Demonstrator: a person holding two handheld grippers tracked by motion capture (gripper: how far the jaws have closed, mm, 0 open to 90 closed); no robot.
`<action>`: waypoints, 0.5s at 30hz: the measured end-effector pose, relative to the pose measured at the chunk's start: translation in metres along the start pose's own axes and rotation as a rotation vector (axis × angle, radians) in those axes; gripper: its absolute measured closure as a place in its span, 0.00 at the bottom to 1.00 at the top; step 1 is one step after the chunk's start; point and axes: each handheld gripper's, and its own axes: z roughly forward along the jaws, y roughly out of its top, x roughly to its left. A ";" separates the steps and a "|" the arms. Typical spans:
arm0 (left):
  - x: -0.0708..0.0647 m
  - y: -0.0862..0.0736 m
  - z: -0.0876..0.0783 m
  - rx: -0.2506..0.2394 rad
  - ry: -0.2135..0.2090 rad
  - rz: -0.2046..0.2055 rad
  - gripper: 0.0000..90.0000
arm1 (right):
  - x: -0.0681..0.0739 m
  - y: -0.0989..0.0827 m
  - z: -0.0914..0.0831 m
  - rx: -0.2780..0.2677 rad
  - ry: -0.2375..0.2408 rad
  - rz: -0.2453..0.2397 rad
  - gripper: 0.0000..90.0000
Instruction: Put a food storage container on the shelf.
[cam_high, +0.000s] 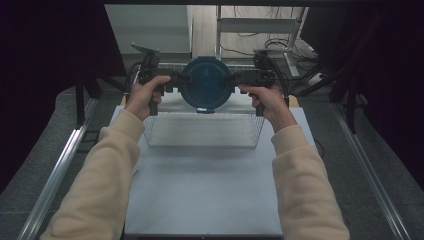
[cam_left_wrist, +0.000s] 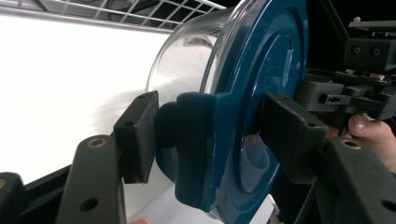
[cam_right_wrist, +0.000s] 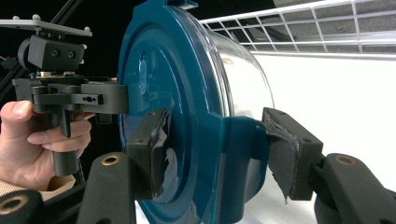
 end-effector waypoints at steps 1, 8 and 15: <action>0.000 0.001 0.000 -0.003 0.003 -0.004 0.43 | -0.001 0.000 0.001 -0.004 0.001 0.008 0.48; 0.009 0.005 0.007 -0.027 -0.006 -0.066 0.44 | -0.009 0.004 0.006 -0.018 0.002 0.070 0.47; 0.020 0.011 0.016 -0.035 -0.013 -0.133 0.43 | -0.020 0.007 0.014 -0.019 -0.001 0.149 0.46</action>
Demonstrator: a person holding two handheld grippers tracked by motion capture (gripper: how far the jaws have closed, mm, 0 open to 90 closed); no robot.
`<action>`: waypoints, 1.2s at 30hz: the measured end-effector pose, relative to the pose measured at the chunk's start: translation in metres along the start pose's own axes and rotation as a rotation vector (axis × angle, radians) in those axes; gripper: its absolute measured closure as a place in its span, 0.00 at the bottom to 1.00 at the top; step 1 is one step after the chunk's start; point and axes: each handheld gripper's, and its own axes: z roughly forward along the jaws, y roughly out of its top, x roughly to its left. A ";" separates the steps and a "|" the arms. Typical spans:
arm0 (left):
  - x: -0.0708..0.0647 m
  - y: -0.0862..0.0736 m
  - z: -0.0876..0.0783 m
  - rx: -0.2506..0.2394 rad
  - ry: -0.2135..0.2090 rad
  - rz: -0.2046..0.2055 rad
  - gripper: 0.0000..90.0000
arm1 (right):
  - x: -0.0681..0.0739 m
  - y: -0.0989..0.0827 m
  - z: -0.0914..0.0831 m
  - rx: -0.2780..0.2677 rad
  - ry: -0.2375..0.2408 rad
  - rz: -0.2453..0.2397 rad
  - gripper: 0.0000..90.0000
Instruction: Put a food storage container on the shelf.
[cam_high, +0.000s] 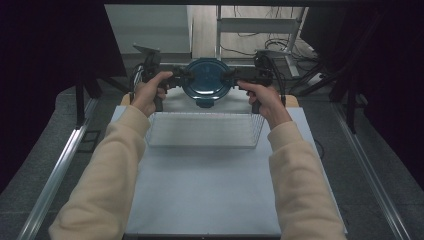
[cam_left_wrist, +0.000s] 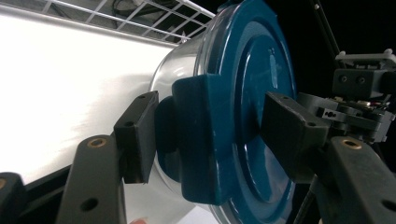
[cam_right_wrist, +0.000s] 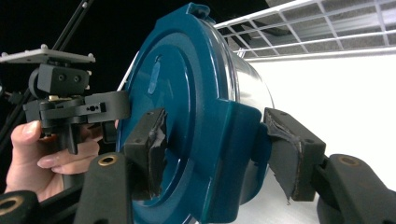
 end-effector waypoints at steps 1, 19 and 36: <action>0.002 0.001 0.001 0.003 -0.005 -0.011 0.43 | -0.001 0.000 0.001 0.001 -0.003 0.007 0.46; 0.007 0.000 0.009 -0.045 0.021 0.018 0.40 | -0.013 -0.001 0.011 -0.029 -0.017 0.122 0.38; -0.047 -0.049 -0.028 -0.163 0.178 0.358 0.22 | 0.034 -0.029 -0.025 -0.144 -0.183 -0.162 0.10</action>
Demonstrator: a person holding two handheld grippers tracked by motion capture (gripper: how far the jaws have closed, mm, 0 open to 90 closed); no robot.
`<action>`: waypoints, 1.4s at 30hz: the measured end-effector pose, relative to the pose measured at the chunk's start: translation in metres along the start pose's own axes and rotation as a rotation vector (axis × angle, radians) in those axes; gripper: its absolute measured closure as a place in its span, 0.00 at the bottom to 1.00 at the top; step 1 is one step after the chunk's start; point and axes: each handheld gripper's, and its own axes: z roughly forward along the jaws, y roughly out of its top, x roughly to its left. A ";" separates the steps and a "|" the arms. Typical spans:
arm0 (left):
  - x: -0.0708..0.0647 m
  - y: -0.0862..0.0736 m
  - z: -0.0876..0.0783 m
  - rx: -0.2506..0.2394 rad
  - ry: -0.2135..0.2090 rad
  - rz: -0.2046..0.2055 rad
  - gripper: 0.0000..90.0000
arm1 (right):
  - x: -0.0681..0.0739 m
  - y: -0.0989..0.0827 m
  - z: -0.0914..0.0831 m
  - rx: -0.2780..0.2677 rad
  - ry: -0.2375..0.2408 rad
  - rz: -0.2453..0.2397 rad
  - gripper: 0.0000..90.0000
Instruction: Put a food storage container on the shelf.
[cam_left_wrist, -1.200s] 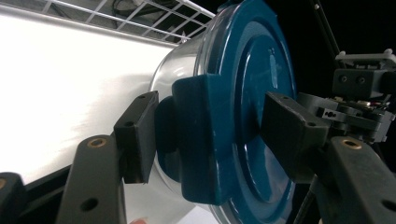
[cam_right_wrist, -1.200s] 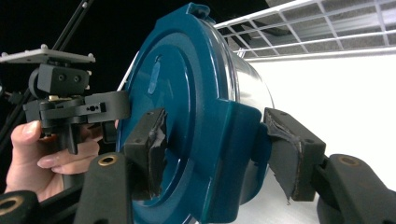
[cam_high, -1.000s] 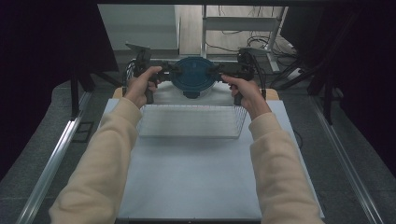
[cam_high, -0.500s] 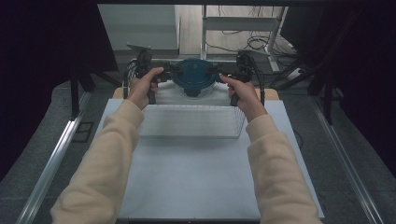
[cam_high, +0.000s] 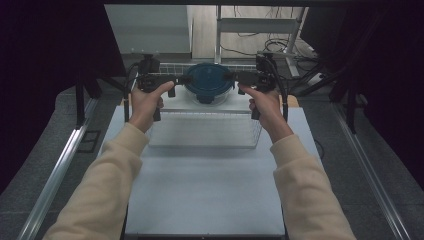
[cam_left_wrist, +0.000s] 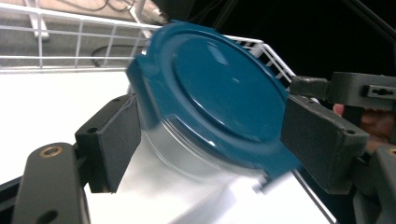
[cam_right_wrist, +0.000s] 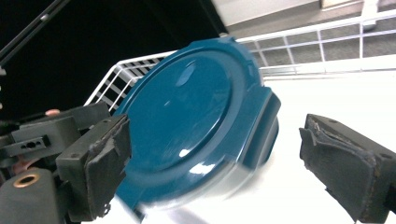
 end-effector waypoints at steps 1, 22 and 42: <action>-0.003 -0.004 -0.004 0.005 -0.012 0.007 0.22 | 0.001 -0.002 -0.004 0.005 0.000 -0.018 0.11; -0.041 -0.159 -0.054 0.151 -0.051 0.261 0.26 | 0.016 -0.139 -0.074 0.016 0.001 -0.369 0.19; -0.009 -0.241 -0.067 0.268 0.051 0.227 0.28 | -0.035 -0.259 -0.085 0.157 -0.056 -0.338 0.24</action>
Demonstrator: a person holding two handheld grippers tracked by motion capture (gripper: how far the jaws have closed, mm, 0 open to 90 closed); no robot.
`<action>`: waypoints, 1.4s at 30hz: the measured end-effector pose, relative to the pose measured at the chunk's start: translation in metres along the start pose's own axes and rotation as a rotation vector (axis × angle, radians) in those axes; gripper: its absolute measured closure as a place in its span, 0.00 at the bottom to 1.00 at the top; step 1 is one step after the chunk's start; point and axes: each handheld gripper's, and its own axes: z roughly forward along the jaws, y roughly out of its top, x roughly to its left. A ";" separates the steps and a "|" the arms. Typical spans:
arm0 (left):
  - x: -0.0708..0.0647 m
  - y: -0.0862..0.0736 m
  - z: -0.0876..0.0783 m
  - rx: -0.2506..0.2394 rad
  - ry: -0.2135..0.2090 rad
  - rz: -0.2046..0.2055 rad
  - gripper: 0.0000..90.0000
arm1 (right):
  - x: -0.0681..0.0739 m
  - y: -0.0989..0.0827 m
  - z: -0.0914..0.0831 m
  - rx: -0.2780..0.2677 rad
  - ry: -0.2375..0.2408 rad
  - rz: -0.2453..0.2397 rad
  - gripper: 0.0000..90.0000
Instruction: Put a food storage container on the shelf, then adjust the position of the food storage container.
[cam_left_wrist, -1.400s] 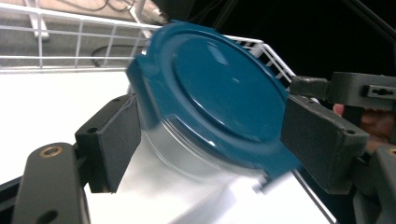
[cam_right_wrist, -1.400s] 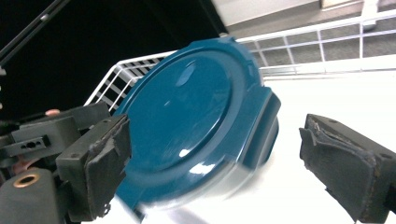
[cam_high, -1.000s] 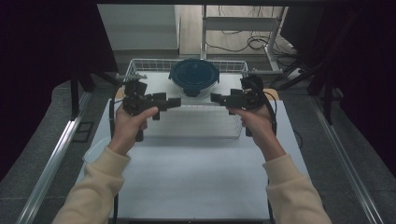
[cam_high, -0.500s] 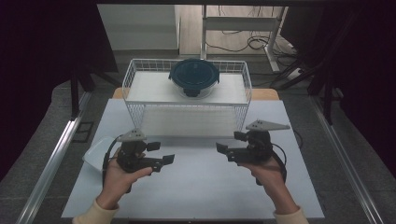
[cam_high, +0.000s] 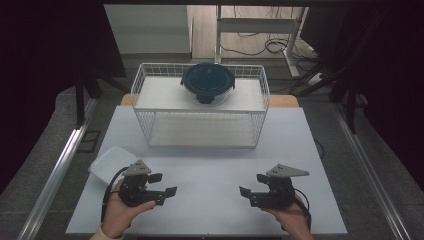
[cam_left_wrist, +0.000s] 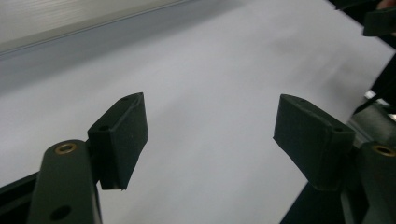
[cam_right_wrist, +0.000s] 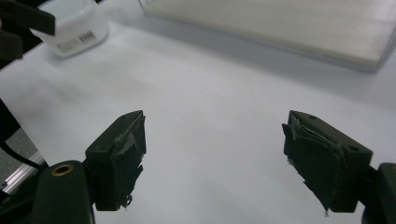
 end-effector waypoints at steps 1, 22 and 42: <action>0.001 -0.001 -0.001 -0.002 0.000 -0.005 0.28 | -0.001 -0.002 0.001 0.004 -0.001 0.002 0.24; -0.001 -0.004 0.001 0.003 -0.014 -0.004 0.28 | -0.005 -0.006 -0.002 -0.004 0.051 0.051 0.24; 0.036 0.010 -0.069 -0.111 0.046 -0.046 0.27 | -0.010 -0.009 0.002 0.016 0.041 0.073 0.24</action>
